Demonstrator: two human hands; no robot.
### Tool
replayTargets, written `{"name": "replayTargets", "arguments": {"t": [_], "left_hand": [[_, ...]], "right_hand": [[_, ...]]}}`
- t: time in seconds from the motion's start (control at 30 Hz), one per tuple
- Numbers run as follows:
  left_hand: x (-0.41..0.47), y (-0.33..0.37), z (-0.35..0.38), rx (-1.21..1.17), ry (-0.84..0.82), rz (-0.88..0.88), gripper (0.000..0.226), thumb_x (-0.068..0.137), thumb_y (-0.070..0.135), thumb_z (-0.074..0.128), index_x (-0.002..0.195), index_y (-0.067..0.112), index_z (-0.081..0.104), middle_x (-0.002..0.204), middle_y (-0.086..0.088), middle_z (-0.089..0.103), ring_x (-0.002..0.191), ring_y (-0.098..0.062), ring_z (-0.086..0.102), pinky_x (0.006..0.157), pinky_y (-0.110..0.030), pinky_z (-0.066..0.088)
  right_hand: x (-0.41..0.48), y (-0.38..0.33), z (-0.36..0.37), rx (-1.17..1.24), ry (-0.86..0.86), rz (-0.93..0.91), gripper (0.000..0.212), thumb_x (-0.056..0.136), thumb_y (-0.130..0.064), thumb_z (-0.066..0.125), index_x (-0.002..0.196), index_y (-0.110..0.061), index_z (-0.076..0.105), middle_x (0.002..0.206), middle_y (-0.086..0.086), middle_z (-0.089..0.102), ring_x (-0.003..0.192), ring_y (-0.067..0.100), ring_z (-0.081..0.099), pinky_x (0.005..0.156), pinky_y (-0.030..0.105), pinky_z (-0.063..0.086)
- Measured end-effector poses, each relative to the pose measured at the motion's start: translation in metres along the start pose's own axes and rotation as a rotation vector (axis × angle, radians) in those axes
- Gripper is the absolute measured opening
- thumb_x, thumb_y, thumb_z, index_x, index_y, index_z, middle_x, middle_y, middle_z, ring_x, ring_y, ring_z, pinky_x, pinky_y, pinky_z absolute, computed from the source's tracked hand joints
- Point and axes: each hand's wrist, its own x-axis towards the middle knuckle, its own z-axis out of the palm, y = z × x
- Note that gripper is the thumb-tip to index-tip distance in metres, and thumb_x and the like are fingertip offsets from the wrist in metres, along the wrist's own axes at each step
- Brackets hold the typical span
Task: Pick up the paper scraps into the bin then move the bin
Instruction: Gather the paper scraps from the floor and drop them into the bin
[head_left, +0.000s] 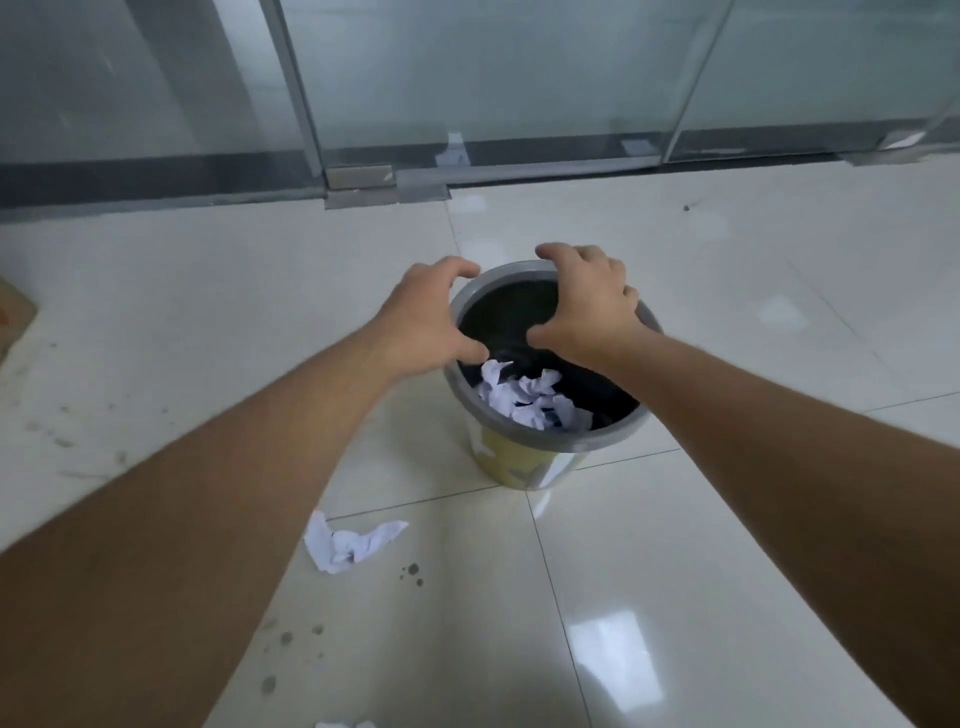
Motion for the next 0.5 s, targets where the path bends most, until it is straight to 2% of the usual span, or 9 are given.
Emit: {"name": "replayTargets", "arguments": {"t": [0.1,0.2,0.27,0.33,0.4,0.5], "left_hand": [[-0.010,-0.048,-0.030,0.179,0.017,-0.089,0.099,0.054,0.021,0.093,0.138,0.029,0.043,0.139,-0.010,0.043,0.119,-0.029,0.052,0.092,-0.042,0.051],[-0.034,-0.106,-0.035,0.375,-0.095,-0.231,0.106,0.053,0.027,0.092,0.143,0.028,0.037,0.143,-0.015,0.040,0.129,-0.033,0.043,0.103,-0.047,0.045],[-0.056,-0.144,-0.021,0.462,-0.202,-0.305,0.109,0.054,0.028,0.091,0.146,0.030,0.033,0.144,-0.016,0.037,0.130,-0.035,0.039,0.104,-0.047,0.043],[-0.081,-0.177,-0.001,0.492,-0.295,-0.353,0.108,0.056,0.028,0.088,0.147,0.031,0.030,0.143,-0.014,0.035,0.128,-0.036,0.039,0.102,-0.046,0.044],[-0.103,-0.204,0.020,0.479,-0.348,-0.391,0.107,0.056,0.029,0.086,0.147,0.031,0.029,0.140,-0.012,0.035,0.124,-0.036,0.042,0.098,-0.044,0.047],[-0.125,-0.235,0.044,0.433,-0.404,-0.449,0.108,0.058,0.027,0.088,0.148,0.027,0.028,0.138,-0.013,0.033,0.120,-0.036,0.049,0.098,-0.045,0.049]], "right_hand": [[-0.015,-0.050,0.026,0.177,0.087,-0.130,0.077,0.065,-0.016,0.078,0.134,-0.030,0.045,0.136,0.003,0.043,0.127,0.025,0.036,0.101,0.043,0.034],[-0.050,-0.086,0.069,0.308,0.066,-0.297,0.067,0.065,-0.015,0.074,0.127,-0.028,0.052,0.131,0.002,0.046,0.121,0.021,0.041,0.097,0.037,0.037],[-0.075,-0.090,0.105,0.330,-0.048,-0.351,0.064,0.066,-0.015,0.071,0.126,-0.025,0.053,0.128,0.002,0.047,0.119,0.020,0.043,0.097,0.035,0.040],[-0.096,-0.081,0.142,0.298,-0.198,-0.327,0.065,0.067,-0.016,0.072,0.128,-0.024,0.052,0.127,0.002,0.045,0.118,0.019,0.043,0.098,0.034,0.042],[-0.113,-0.062,0.178,0.263,-0.343,-0.241,0.069,0.067,-0.015,0.075,0.131,-0.024,0.050,0.127,0.003,0.043,0.116,0.021,0.046,0.096,0.034,0.046],[-0.128,-0.033,0.218,0.253,-0.540,-0.092,0.074,0.068,-0.012,0.077,0.135,-0.022,0.045,0.128,0.005,0.036,0.111,0.027,0.053,0.083,0.042,0.056]]}}
